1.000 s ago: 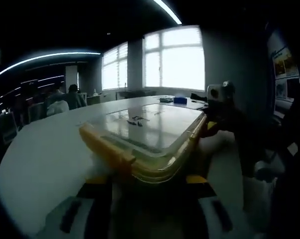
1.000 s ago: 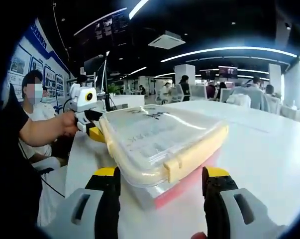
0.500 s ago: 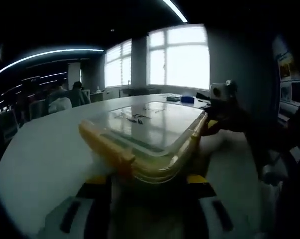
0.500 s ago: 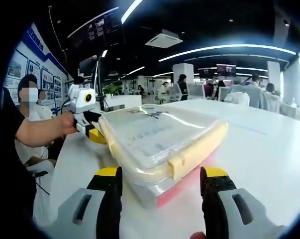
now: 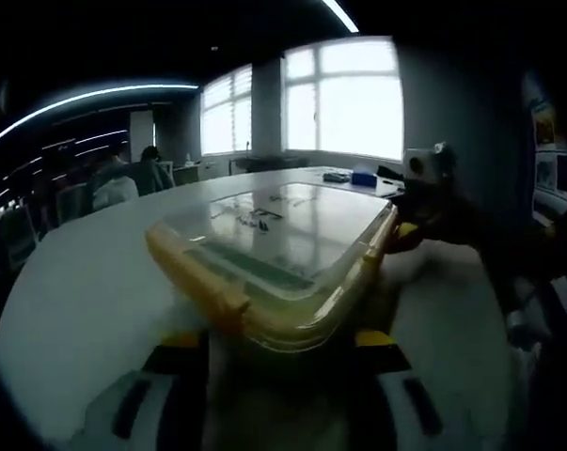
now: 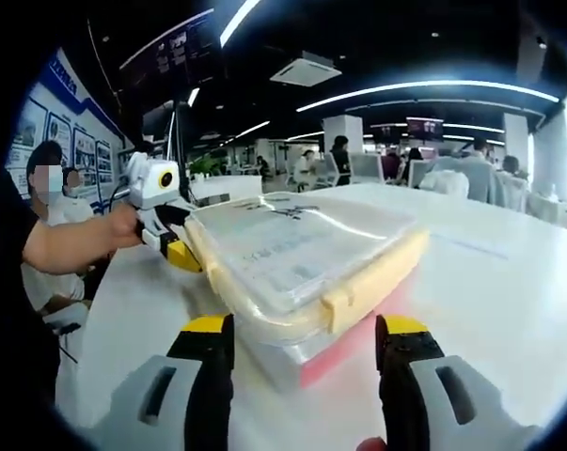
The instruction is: Arrange the small medicine boxes into an aligned row inside the storage area until every box is upright, visible, and separated from the surrounding clutter.
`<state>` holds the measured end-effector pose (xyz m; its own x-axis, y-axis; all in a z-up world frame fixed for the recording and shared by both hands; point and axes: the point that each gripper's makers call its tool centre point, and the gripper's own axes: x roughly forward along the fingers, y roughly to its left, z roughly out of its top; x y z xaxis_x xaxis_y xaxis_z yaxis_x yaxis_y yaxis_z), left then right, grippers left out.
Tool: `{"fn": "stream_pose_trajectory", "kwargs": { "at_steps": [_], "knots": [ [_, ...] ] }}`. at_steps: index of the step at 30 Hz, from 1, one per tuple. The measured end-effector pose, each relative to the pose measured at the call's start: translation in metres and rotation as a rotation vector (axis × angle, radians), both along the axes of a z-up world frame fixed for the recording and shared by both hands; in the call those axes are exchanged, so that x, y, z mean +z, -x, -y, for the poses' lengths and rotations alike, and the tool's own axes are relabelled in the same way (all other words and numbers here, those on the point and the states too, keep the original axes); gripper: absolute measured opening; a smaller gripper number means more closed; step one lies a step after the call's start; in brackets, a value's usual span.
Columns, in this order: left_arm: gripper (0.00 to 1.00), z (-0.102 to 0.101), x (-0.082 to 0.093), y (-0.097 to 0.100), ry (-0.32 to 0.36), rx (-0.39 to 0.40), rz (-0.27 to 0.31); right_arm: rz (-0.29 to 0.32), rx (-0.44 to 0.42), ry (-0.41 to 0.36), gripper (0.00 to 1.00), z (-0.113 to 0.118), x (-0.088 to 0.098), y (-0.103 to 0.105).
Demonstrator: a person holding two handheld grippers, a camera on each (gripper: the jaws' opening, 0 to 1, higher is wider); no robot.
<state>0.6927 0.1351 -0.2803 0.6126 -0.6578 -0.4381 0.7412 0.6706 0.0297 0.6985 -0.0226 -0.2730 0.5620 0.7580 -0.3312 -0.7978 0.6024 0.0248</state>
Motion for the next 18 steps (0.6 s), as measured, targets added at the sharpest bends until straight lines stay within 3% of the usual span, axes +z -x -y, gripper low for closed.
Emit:
{"fn": "stream_pose_trajectory", "kwargs": {
  "at_steps": [6, 18],
  "knots": [
    [0.58, -0.001, -0.001, -0.017, -0.013, 0.002, -0.005, -0.012, -0.013, -0.009, 0.57, 0.001, -0.001, -0.005],
    [0.59, -0.004, -0.005, -0.021, -0.004, 0.023, -0.017, -0.016, -0.021, 0.0, 0.58, 0.0, -0.003, -0.013]
  ]
}}
